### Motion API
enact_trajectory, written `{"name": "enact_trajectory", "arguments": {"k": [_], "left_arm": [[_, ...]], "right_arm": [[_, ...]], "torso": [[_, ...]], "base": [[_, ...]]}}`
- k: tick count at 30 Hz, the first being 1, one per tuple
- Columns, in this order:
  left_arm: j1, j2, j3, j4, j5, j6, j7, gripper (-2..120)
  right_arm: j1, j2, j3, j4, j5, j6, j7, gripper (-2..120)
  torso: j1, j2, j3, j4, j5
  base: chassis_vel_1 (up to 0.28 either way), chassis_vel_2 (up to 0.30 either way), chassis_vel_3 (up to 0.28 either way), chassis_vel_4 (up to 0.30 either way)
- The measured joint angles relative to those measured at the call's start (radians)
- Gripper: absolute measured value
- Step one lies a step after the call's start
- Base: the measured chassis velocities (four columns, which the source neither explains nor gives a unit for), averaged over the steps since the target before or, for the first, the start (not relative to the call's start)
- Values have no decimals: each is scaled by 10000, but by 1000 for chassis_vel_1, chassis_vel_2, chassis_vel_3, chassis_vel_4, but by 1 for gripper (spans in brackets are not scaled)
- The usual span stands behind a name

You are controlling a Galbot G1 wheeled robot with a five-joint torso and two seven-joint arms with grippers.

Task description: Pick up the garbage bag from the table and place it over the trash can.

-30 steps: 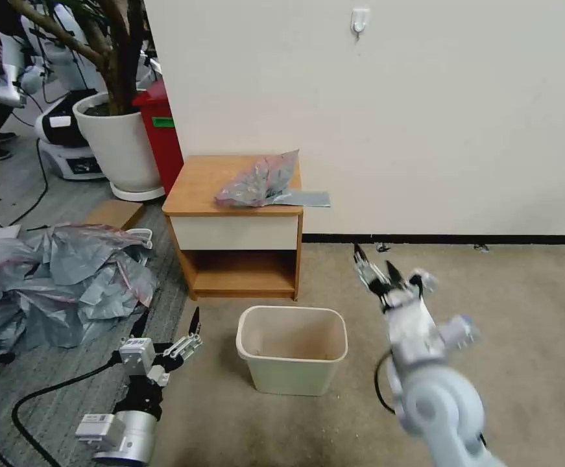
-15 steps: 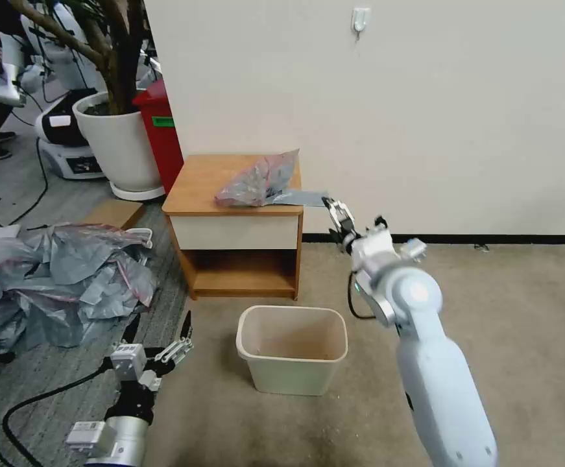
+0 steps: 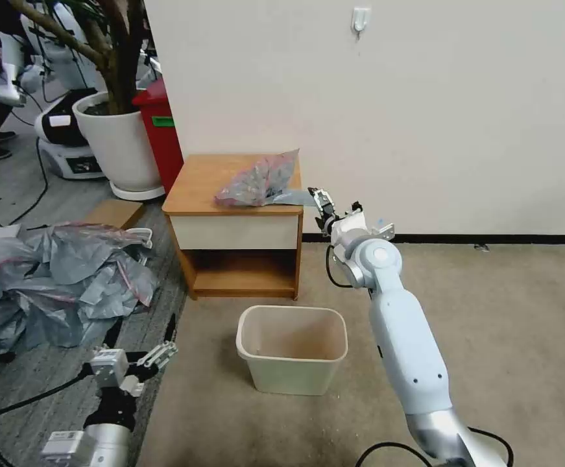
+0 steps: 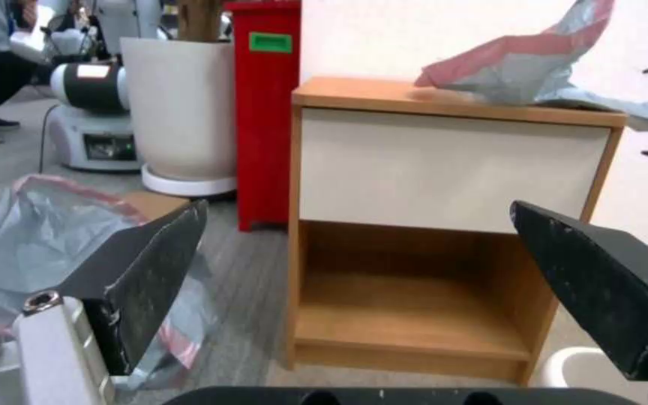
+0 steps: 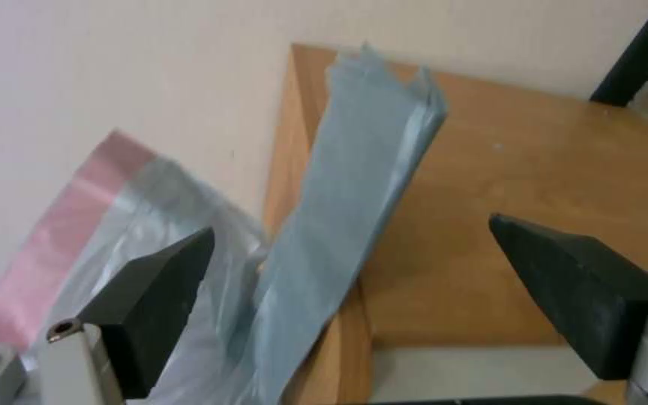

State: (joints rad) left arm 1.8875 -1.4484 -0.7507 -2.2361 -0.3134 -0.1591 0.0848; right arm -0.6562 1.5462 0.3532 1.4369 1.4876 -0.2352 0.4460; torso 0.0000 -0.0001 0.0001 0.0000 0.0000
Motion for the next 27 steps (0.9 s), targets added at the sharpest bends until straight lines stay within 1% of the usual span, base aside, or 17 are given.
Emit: {"name": "enact_trajectory", "arguments": {"k": [8,14,15,16,17,19,22,23,24,25,26,27], "left_arm": [[-13,-65,-86,35,-4,30,-6,100],[27,-77,-201,43,-3,33,-25,100],[32,-85,-219,47,-3,28,-29,100],[32,-85,-219,47,-3,28,-29,100],[34,-90,-225,55,-3,24,-31,100],[30,-111,-231,102,-1,11,-35,100],[22,-118,-231,120,0,8,-37,100],[11,-127,-231,138,4,6,-38,100],[8,-128,-231,141,4,5,-38,100],[-2,-133,-231,154,7,4,-39,100],[-2,-133,-231,154,7,4,-39,100],[-13,-135,-230,163,10,1,-40,100]], "right_arm": [[420,294,73,-568,-60,15,-142,93],[674,474,69,-1041,-337,42,-388,86],[701,479,72,-1117,-396,61,-439,82],[701,479,72,-1117,-396,61,-439,82],[720,479,77,-1158,-428,78,-467,79],[771,480,87,-1230,-480,124,-527,68],[785,485,87,-1250,-494,139,-540,65],[802,495,90,-1271,-507,159,-548,57],[808,500,93,-1279,-513,164,-550,55],[825,512,101,-1298,-527,179,-558,47],[825,512,101,-1298,-527,179,-558,47],[841,522,106,-1315,-538,193,-564,42]], "torso": [[0,1,-1,0,-1],[0,0,-1,1,-1],[0,0,-1,0,0],[0,0,-1,0,0],[0,0,-1,0,0],[0,0,-1,0,0],[0,1,-1,0,-1],[0,0,-1,0,0],[0,0,0,0,-1],[0,0,-1,0,-1],[0,0,-1,0,-1],[0,0,-1,0,-1]], "base": [[0,0,0,0],[0,0,0,0],[0,0,0,0],[0,0,0,0],[0,0,0,0],[0,0,0,0],[0,0,0,0],[0,0,0,0],[0,0,0,0],[0,0,0,0],[0,0,0,0],[0,0,0,0]]}}
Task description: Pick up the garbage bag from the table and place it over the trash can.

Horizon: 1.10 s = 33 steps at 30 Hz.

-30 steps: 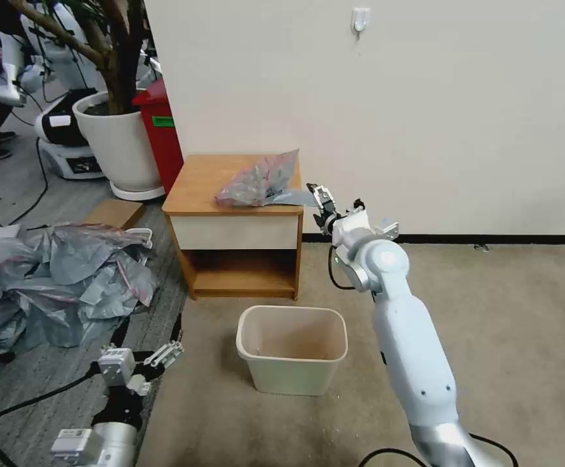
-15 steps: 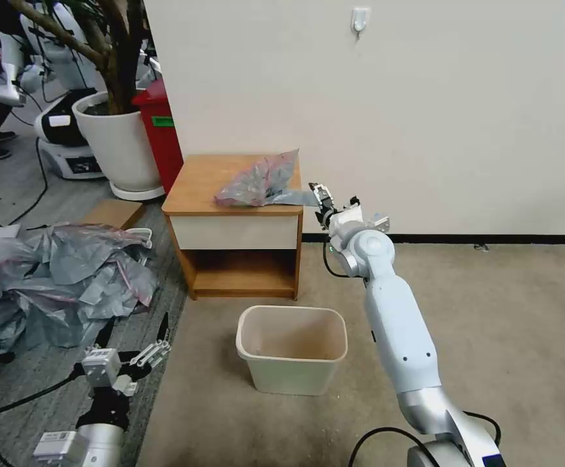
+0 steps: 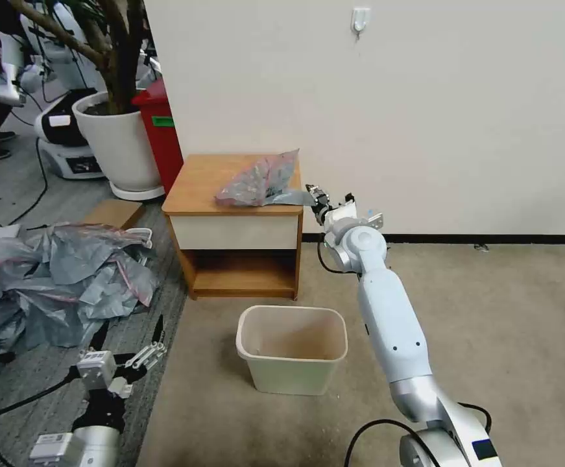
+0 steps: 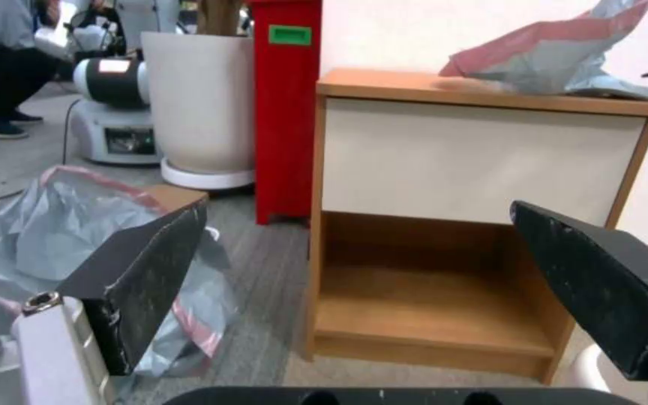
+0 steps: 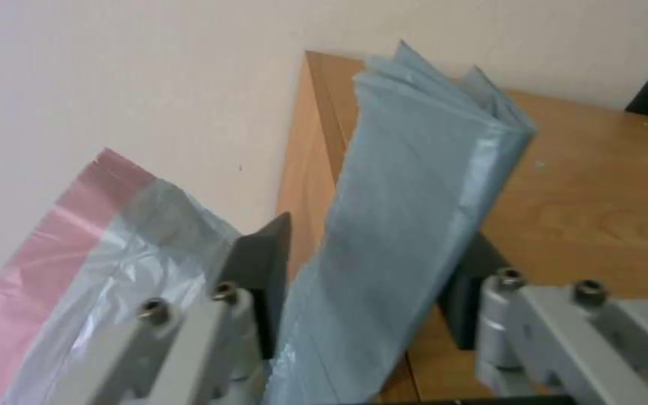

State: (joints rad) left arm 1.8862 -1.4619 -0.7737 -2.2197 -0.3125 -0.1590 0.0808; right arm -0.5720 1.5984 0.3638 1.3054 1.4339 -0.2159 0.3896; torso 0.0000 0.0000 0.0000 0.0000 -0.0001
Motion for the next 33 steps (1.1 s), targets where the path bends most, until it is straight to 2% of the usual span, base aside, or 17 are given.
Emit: {"name": "enact_trajectory", "arguments": {"k": [2,4,7,9,11,21,25,28,31,32,33], "left_arm": [[-3,1,1,24,5,-8,-2,100],[-3,0,0,31,7,-17,-2,100],[2,-17,-16,58,14,-73,-5,100],[1,-23,-19,76,18,-94,-6,100],[-6,-55,-18,107,28,-128,-6,100],[-80,-187,102,383,86,-281,-6,100],[-226,-101,129,565,87,-294,-6,100],[-395,-5,235,737,87,-295,-7,100],[-457,20,290,793,88,-295,-6,100],[-542,63,381,861,89,-293,-6,100],[-542,63,381,861,89,-293,-6,100]], "right_arm": [[2,22,3,-3,-20,18,-17,32],[2,34,9,-3,-33,29,-22,29],[-14,60,32,3,-71,65,-29,14],[-34,61,24,23,-81,73,-29,10],[-67,60,7,73,-118,95,-33,1],[-489,-306,-165,584,-233,192,-58,0],[-1204,-713,-418,1550,-204,178,92,0],[-2119,-1101,-662,3028,-149,139,359,0],[-2543,-1229,-737,3710,-110,122,466,0],[-3250,-1364,-814,4609,-71,87,589,0],[-3250,-1364,-814,4609,-71,87,589,0]], "torso": [[0,0,0,0,0],[0,0,0,0,0],[0,0,0,0,0],[-1,0,0,0,1],[0,0,0,0,1],[0,0,0,1,2],[0,0,0,2,2],[0,0,-1,-1,2],[0,0,-2,0,0],[0,0,-2,0,1],[0,0,-2,0,1]], "base": [[0,0,0,0],[0,0,0,0],[0,0,0,0],[0,0,0,0],[0,0,0,0],[0,0,0,0],[0,0,0,0],[0,0,0,0],[0,0,0,0],[0,0,0,0],[0,0,0,0]]}}
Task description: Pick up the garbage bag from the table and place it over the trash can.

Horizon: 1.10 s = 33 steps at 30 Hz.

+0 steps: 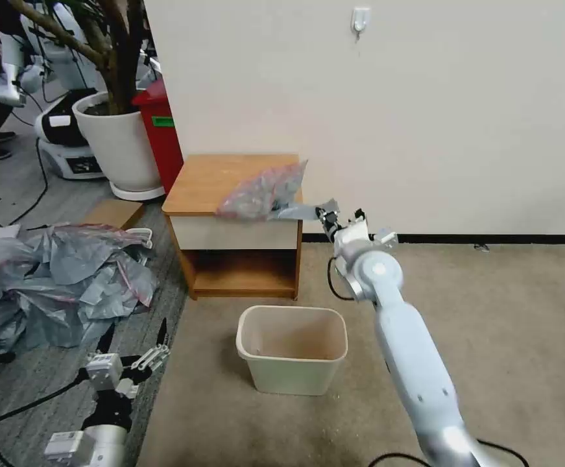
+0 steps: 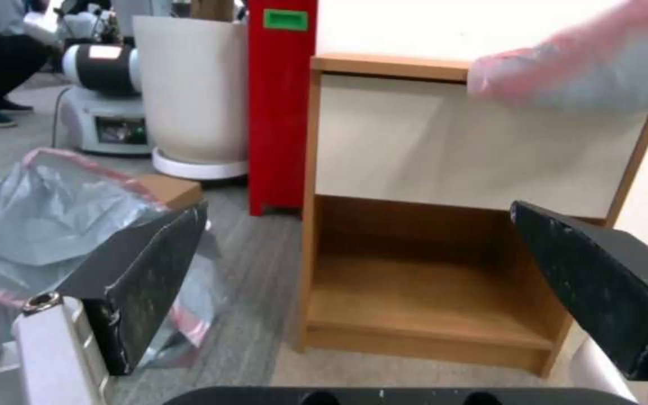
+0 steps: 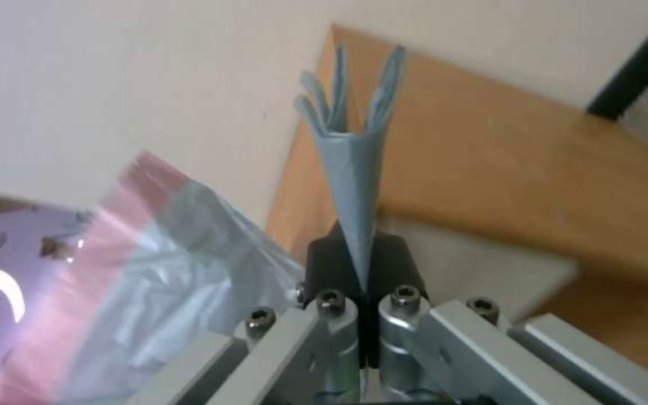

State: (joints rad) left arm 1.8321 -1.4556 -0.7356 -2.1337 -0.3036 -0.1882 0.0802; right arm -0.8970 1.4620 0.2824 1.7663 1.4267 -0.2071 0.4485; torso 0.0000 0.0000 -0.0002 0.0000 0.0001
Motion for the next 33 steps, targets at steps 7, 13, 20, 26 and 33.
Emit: {"name": "enact_trajectory", "arguments": {"k": [7,13,20,26,33], "left_arm": [[-170,105,165,166,1,13,0,100],[-285,161,320,318,8,20,0,100],[-417,151,464,486,98,28,0,100],[-447,150,601,664,222,23,0,100],[-486,141,678,835,277,13,8,100]], "right_arm": [[-2514,-193,-383,2165,-252,-192,260,0],[-4253,-49,-958,2822,-1189,-154,297,0],[-4907,-41,-1236,2679,-1958,6,314,0],[-4917,-40,-1455,2336,-2677,160,505,0],[-4826,96,-1606,2937,-2179,-103,902,0]], "torso": [[0,0,0,0,0],[-1,1,0,0,-1],[-1,0,1,0,-1],[-1,0,2,0,0],[-1,1,1,0,-1]], "base": [[0,0,0,0],[0,0,0,0],[0,0,0,0],[0,0,0,0],[0,0,0,0]]}}
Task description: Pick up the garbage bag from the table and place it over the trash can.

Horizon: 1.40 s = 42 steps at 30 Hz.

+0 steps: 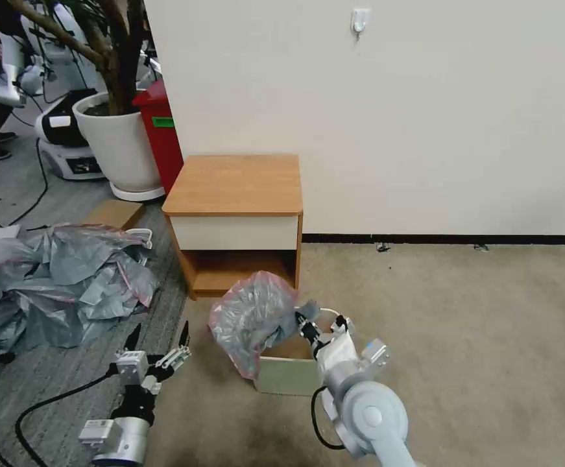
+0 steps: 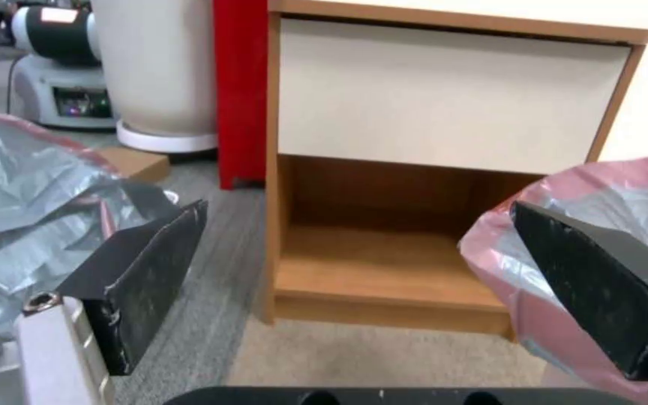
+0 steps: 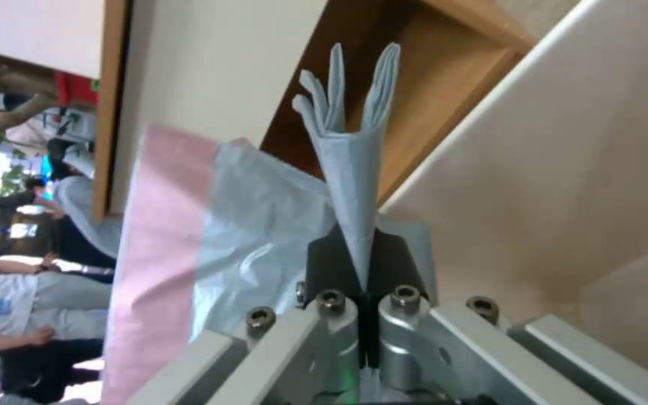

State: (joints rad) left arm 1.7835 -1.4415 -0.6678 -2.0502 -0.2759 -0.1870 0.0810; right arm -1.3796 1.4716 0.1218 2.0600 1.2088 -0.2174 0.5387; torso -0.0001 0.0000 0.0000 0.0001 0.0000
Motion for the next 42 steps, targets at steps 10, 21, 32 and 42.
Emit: {"name": "enact_trajectory", "arguments": {"k": [10,21,32,42], "left_arm": [[40,-58,36,83,44,-59,7,100],[90,-152,117,168,200,-89,16,100],[135,-137,8,183,203,-113,17,100],[58,-36,-290,14,-5,28,88,100]], "right_arm": [[59,296,-422,929,581,-217,648,0],[911,1061,-1606,1671,991,-114,934,0],[1086,1292,-1782,1111,766,-14,986,0],[1191,1264,-1715,188,684,103,1357,0]], "torso": [[1,0,0,-1,0],[1,0,1,0,-1],[1,0,0,-1,0],[1,0,1,-1,0]], "base": [[0,0,0,0],[0,0,0,0],[0,0,0,0],[0,0,0,0]]}}
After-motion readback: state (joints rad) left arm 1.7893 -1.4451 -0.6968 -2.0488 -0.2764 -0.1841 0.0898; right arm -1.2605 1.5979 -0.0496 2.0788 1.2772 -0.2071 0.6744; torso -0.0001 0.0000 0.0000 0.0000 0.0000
